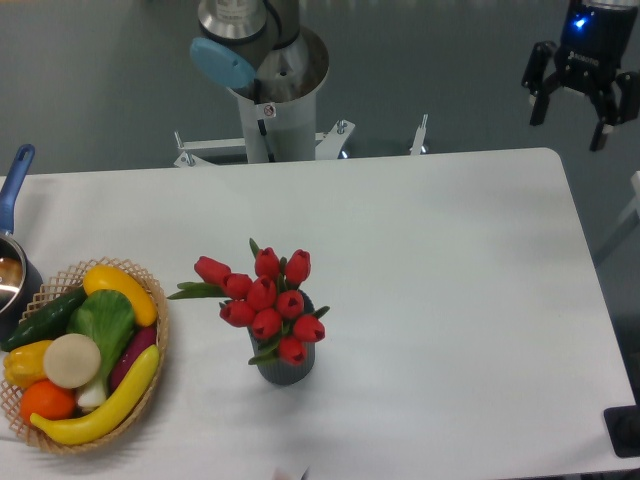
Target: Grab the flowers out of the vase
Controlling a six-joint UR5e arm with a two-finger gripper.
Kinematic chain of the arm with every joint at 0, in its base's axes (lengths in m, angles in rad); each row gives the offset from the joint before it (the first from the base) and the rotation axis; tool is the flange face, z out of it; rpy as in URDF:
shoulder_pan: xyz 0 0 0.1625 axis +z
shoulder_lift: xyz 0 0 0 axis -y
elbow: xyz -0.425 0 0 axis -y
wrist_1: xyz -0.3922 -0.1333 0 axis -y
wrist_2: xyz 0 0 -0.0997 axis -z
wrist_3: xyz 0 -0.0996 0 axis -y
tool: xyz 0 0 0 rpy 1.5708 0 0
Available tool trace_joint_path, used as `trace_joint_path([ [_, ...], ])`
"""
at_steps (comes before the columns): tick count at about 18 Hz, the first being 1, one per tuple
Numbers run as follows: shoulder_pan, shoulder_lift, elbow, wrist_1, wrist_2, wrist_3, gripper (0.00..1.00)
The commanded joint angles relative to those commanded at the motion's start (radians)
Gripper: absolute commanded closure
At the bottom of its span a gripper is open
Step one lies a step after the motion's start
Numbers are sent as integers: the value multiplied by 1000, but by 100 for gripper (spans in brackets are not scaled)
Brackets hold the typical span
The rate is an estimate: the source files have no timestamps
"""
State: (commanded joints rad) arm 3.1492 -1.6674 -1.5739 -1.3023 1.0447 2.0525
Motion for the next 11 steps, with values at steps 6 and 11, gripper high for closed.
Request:
trace_joint_path([
  [6, -6, 2, -11, -2, -28, -119, 0],
  [11, 31, 12, -86, 2, -230, -258, 0],
])
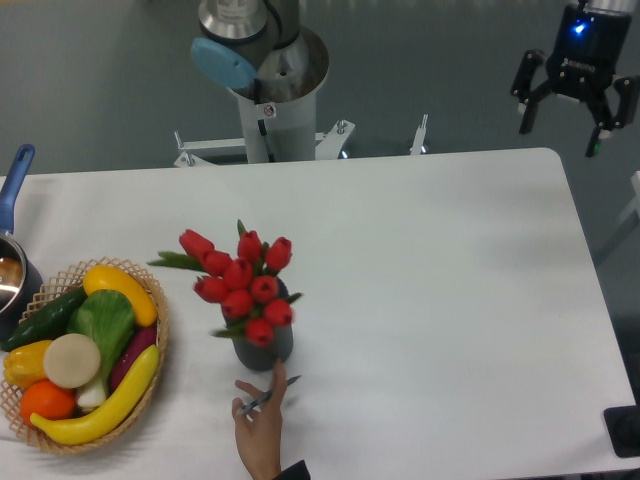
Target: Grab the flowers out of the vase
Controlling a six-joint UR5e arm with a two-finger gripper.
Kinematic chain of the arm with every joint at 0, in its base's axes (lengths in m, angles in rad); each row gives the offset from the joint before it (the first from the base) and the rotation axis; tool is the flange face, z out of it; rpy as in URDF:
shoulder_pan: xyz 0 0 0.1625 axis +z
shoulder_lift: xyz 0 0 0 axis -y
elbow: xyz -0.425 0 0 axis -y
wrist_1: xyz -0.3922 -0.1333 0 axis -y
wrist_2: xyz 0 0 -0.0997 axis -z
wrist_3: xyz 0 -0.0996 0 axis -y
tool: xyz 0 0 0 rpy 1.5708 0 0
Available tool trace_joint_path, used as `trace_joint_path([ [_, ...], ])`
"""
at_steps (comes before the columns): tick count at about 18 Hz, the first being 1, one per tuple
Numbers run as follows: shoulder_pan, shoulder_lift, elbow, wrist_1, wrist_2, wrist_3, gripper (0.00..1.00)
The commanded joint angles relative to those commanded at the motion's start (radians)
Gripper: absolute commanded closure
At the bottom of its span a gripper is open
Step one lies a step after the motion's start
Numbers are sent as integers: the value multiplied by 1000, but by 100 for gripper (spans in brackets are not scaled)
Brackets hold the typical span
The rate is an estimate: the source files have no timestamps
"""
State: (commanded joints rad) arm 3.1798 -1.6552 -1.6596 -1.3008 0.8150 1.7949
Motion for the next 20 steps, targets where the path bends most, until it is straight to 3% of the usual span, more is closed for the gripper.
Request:
trace_joint_path([
  [3, 0, 8, -40, 27, -53, 1, 0],
  [4, -7, 24, -72, 56, -62, -17, 0],
  [7, -29, 38, -91, 66, -85, -126, 0],
  [15, -224, -8, -92, 66, -96, -204, 0],
  [20, -310, -37, -123, 109, -143, -192, 0],
])
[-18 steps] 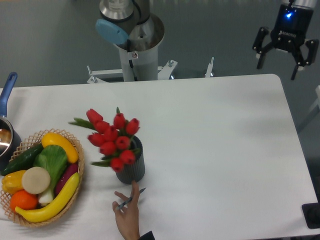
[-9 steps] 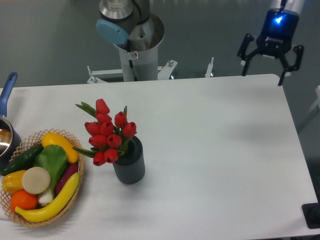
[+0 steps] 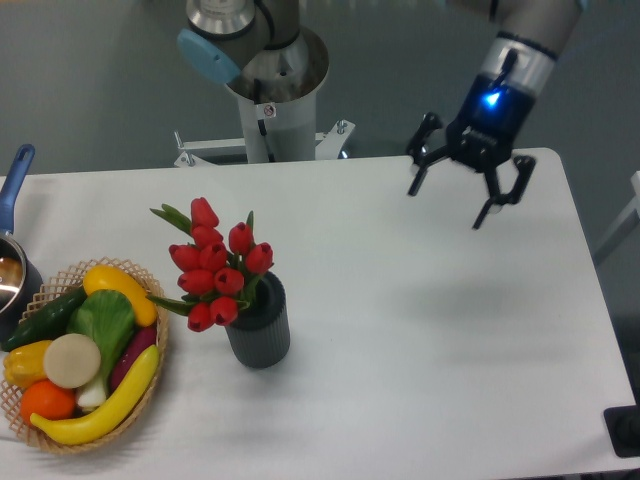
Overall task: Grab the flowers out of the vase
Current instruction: 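Move the open gripper down toward the red tulip stems above the black vase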
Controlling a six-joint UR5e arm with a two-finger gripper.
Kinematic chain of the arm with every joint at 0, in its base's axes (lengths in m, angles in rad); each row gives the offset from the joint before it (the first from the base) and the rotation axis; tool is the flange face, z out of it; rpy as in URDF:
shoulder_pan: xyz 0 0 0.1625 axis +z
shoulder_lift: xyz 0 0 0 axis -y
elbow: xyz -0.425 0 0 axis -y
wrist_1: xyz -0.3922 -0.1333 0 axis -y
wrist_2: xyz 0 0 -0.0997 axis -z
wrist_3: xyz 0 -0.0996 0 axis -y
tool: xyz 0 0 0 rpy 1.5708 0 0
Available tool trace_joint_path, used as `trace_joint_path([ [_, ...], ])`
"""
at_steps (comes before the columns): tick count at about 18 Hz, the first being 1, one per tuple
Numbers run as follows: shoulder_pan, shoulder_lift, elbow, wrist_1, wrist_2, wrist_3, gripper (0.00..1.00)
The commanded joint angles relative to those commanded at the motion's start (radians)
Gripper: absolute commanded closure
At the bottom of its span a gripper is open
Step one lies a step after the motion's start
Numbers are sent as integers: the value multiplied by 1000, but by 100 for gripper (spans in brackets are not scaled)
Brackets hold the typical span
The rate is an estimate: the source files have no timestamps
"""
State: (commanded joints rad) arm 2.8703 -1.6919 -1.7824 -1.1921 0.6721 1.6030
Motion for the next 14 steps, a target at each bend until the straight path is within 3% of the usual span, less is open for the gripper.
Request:
trace_joint_path([
  [6, -81, -28, -84, 170, -49, 2, 0],
  [14, -155, -28, -124, 186, -91, 5, 0],
])
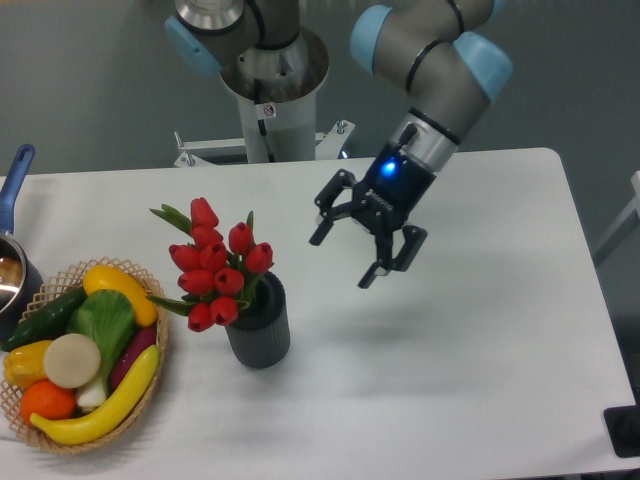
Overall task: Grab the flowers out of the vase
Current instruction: 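Move the open gripper down toward the red tulip stems above the black vase, then position the gripper around the tulip stems at the vase rim and close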
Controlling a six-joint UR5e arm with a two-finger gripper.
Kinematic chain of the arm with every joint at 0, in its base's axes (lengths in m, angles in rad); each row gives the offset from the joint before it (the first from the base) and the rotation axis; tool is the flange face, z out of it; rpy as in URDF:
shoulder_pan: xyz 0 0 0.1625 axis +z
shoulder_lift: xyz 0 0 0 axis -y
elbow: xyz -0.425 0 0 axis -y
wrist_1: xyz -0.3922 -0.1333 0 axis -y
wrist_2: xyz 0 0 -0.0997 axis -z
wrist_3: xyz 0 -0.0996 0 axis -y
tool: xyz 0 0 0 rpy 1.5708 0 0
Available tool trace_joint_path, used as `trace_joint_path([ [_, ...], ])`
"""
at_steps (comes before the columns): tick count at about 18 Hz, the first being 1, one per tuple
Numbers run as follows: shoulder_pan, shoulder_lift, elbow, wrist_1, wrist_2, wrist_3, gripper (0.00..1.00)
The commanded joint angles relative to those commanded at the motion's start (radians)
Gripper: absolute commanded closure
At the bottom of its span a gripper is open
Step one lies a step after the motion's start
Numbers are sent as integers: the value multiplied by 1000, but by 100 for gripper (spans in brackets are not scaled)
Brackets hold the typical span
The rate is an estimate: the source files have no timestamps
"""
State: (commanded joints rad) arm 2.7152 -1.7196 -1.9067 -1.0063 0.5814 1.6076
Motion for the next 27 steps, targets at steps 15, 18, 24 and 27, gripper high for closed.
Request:
trace_joint_path([
  [15, -103, -37, -12, 12, -2, -5, 0],
  [18, -121, -51, -14, 12, -3, -8, 0],
  [24, -149, -64, -28, 21, -6, -8, 0],
  [27, -157, -71, -26, 35, -6, -11, 0],
])
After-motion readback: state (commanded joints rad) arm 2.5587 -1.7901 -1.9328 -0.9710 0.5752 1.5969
